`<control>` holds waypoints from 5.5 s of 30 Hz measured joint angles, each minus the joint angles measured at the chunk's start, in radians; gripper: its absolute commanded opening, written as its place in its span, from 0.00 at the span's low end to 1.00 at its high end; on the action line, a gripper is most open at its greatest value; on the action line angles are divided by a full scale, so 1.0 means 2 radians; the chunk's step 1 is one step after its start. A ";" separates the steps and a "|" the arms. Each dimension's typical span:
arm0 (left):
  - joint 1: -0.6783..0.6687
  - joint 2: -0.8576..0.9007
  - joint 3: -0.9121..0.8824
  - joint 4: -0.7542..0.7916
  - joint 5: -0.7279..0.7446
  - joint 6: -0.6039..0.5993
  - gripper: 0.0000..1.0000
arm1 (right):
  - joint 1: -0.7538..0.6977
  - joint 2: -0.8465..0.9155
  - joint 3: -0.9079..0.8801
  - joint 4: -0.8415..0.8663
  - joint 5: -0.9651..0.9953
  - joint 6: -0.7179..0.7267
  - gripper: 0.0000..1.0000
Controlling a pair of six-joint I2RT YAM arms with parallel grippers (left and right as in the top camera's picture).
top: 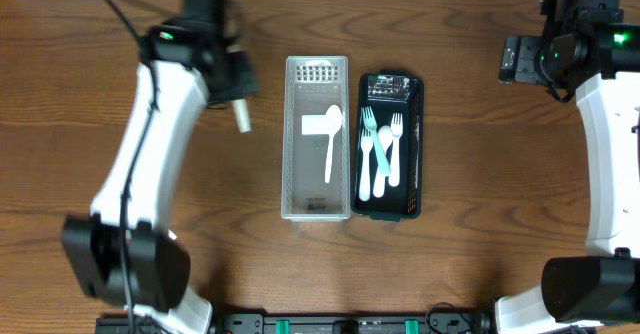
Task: Pack container
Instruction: 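Carry the spoon into the white caddy and release it, then return the left gripper to the spoons and grasp a third spoon, then carry the spoon into the white caddy and release it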
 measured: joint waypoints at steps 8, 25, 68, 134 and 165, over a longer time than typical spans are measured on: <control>-0.115 0.027 -0.005 0.008 -0.003 0.002 0.06 | 0.000 0.000 0.000 0.000 0.000 0.000 0.91; -0.121 0.103 -0.014 -0.018 0.000 0.004 0.64 | 0.000 0.000 0.000 -0.001 0.000 0.000 0.91; 0.305 -0.021 -0.319 0.189 -0.042 -0.024 0.72 | 0.000 0.000 0.000 -0.028 0.000 -0.008 0.91; -0.112 -0.093 -0.215 0.091 -0.022 0.013 0.06 | 0.000 0.000 0.000 -0.039 0.000 -0.008 0.92; 0.132 -0.149 -0.125 -0.040 -0.120 -0.085 0.60 | 0.000 0.000 0.000 -0.044 0.000 -0.008 0.92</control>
